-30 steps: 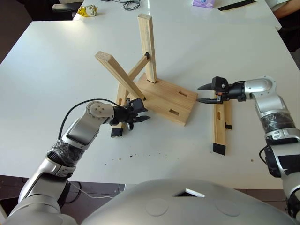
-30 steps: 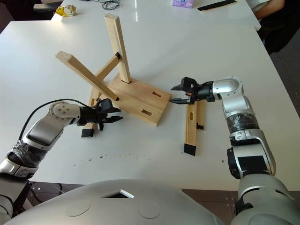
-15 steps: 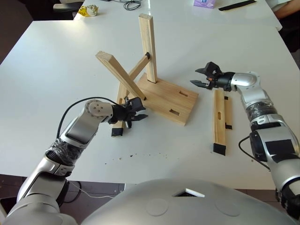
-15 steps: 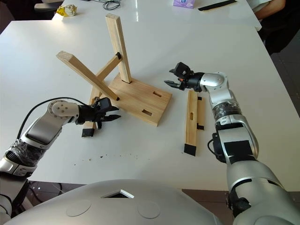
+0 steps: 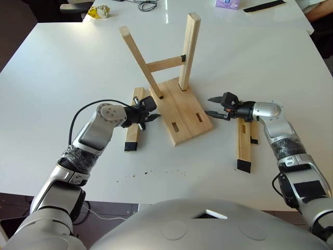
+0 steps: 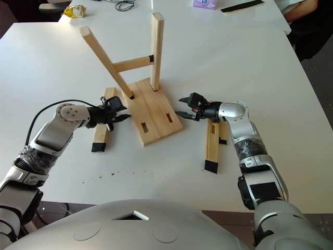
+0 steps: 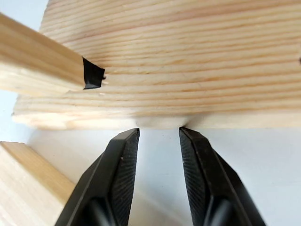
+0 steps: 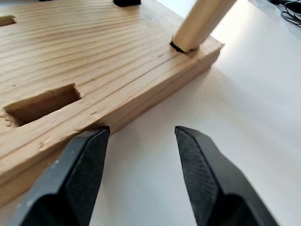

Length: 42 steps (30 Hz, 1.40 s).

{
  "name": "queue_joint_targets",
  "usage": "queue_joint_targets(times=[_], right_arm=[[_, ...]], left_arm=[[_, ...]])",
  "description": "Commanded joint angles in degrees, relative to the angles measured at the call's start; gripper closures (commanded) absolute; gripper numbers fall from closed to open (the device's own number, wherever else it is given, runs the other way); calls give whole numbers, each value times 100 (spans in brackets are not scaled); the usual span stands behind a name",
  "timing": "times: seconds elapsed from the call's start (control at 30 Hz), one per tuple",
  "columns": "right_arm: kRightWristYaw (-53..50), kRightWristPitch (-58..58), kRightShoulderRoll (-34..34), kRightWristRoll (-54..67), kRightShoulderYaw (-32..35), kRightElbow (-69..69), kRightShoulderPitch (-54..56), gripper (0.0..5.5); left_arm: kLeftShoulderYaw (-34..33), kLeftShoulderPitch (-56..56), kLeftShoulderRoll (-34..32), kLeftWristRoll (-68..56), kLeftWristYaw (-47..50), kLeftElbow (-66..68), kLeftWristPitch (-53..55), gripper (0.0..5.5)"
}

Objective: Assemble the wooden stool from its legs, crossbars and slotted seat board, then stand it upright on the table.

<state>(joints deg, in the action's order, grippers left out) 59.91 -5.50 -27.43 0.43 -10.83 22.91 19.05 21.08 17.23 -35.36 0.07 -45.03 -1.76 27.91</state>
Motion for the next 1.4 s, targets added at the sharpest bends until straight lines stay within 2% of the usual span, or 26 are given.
queue_joint_targets(times=[0.03, 0.27, 0.57, 0.77, 1.27, 1.4], right_arm=[[-11, 826, 66, 457, -143, -1772, -713, 291], [-398, 1665, 148, 585, -196, -3109, -1358, 291], [-815, 1653, -169, 360, 105, -3029, -1468, 291], [-797, 1849, -518, 491, 264, -3487, -1696, 291], [-1128, 2183, -427, 401, -382, -4132, -2270, 291], [-1227, 2440, -517, 376, -419, -4314, -2427, 291]], left_arm=[[198, -173, 157, 72, -87, 145, 42, 393], [276, -397, 37, 61, -365, -137, -92, 393], [190, -475, -125, -31, -572, -471, -124, 393], [101, -440, -102, 50, -563, -361, -214, 393], [-99, -189, 124, 52, -510, -163, -480, 393], [-356, -83, 13, -43, -561, -133, -393, 393]])
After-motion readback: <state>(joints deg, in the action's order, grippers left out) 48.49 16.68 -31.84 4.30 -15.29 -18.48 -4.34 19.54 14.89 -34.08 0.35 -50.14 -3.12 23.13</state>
